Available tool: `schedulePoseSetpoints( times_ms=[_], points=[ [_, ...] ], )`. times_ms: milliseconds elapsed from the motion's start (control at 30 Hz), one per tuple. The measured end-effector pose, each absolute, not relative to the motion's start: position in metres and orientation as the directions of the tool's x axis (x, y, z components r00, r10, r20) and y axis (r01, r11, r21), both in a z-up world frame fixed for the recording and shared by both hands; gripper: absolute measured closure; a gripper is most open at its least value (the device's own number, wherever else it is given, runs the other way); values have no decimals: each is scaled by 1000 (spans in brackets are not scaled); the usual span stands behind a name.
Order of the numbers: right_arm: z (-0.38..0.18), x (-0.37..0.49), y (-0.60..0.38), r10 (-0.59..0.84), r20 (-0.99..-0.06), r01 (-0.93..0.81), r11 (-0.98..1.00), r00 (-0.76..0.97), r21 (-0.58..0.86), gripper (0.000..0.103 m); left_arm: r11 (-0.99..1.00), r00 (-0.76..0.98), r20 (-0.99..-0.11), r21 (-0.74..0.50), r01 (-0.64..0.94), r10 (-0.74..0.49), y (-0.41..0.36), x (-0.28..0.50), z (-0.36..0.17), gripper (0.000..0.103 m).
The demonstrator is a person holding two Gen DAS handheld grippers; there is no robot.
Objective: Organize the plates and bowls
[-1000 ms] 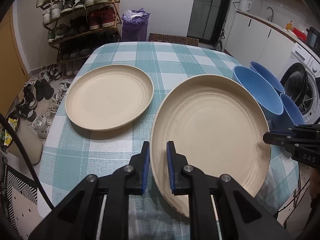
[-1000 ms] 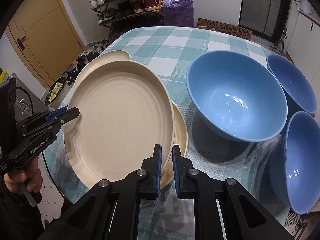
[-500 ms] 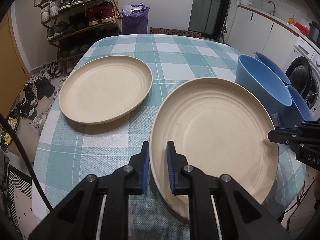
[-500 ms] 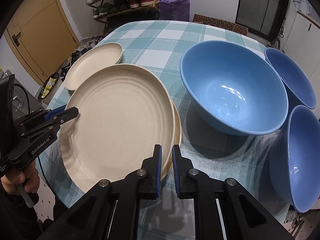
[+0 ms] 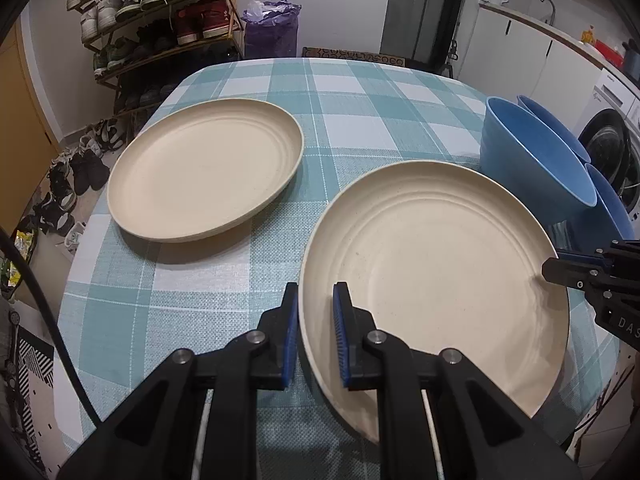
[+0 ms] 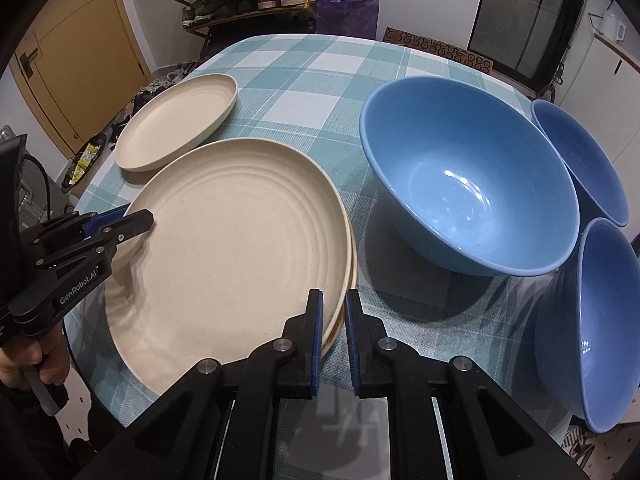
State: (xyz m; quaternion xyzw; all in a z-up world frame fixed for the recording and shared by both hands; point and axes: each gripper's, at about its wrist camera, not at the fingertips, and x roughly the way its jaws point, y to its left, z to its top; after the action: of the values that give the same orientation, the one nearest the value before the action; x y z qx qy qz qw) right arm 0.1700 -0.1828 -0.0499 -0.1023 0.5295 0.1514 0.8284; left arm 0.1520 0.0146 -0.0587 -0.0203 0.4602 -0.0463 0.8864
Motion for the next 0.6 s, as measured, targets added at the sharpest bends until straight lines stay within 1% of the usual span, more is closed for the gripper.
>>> schedulePoseSetpoints(
  times_ms=[600],
  points=[
    [-60, 168, -176, 89, -905, -370, 926, 416, -79, 91, 994, 569, -816, -87, 61, -106, 14, 153, -62, 88]
  ],
)
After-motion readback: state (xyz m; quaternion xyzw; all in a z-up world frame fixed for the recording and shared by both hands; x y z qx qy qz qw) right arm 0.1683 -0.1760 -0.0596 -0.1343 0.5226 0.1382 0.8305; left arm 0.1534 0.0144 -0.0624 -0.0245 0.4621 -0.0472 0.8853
